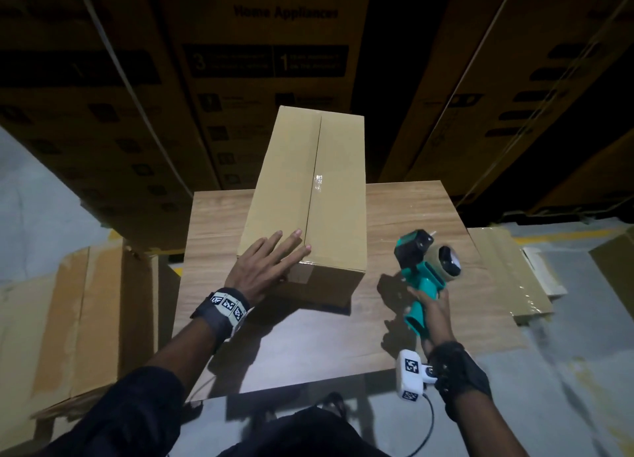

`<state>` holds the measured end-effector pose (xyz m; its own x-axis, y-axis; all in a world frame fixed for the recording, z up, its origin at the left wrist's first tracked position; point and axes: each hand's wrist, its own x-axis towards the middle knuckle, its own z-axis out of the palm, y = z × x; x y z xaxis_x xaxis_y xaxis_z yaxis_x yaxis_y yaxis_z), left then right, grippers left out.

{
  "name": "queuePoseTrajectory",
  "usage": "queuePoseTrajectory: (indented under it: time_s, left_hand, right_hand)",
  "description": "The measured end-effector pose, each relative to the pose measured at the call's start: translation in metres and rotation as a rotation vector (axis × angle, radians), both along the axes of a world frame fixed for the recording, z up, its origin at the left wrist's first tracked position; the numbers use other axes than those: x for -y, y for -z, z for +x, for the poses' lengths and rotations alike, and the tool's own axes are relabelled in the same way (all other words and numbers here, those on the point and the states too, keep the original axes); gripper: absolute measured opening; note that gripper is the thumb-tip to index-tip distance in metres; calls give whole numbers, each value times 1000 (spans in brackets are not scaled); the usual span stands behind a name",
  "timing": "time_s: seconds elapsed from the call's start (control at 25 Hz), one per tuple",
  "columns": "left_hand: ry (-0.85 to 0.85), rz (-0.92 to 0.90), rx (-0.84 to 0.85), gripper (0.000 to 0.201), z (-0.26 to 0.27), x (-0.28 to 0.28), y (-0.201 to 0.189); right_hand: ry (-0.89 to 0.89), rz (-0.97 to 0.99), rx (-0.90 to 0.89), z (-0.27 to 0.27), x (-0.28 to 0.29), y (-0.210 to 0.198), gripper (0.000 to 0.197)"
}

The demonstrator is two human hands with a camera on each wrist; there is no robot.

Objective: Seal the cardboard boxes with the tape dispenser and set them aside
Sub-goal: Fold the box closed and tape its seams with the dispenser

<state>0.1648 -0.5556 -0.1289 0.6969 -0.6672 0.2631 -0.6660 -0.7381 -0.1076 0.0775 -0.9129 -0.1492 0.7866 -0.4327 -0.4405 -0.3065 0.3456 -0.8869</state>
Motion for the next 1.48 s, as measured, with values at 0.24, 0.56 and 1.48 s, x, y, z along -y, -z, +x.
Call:
queuePoseTrajectory:
  time_s: [0.24, 0.56, 1.48]
  left_hand:
    - [-34, 81, -153, 126, -1, -2, -9]
    - [-296, -1133, -992, 52, -28, 15, -91]
    - [-763, -1895, -1665, 31, -55, 10, -80]
  right_hand:
    - [-235, 54, 298, 4, -26, -95, 57]
    - [-613, -383, 411, -14, -53, -124, 62]
    - [-592, -1072, 721, -15, -106, -98, 44]
